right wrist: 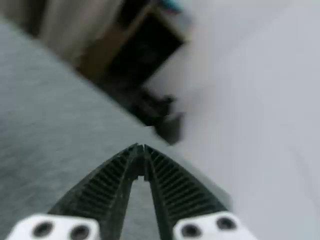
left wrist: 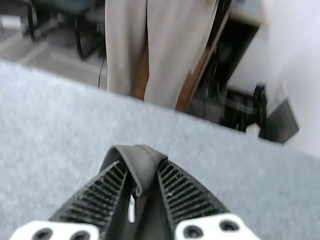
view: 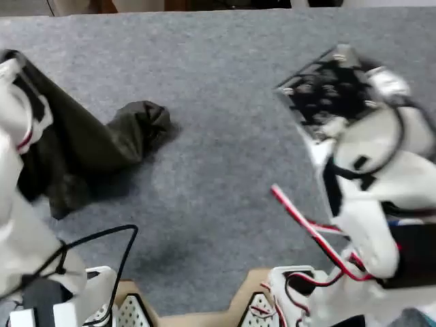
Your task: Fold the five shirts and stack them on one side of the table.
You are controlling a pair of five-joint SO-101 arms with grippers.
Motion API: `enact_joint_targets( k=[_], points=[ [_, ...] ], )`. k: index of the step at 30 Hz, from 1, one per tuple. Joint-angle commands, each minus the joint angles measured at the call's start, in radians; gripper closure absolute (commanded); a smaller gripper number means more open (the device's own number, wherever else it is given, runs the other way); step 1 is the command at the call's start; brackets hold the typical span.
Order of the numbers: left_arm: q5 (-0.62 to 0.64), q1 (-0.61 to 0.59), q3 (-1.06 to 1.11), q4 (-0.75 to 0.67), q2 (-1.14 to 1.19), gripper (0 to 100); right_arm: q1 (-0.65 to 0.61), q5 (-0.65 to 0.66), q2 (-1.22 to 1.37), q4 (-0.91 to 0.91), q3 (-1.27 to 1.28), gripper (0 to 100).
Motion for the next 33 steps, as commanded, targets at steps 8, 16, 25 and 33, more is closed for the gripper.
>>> enact_joint_targets(
  k=[8, 16, 25, 33],
  points=[
    [-0.077, 0.212, -0.035, -0.269, -0.036, 98, 0.016, -0.126, -0.005, -0.031, 0.234, 99.4],
    [-0.130, 0.365, -0.180, -0.470, -0.027, 98, 0.203, -0.083, -0.007, -0.002, 0.243, 99.4],
    [-0.061, 0.267, -0.170, -0.548, 0.045, 98, 0.154, -0.066, 0.001, 0.081, 0.252, 99.4],
    [0.020, -0.132, 0.040, -0.522, 0.197, 98, -0.222, -0.038, 0.004, 0.008, 0.504, 99.4]
  ],
)
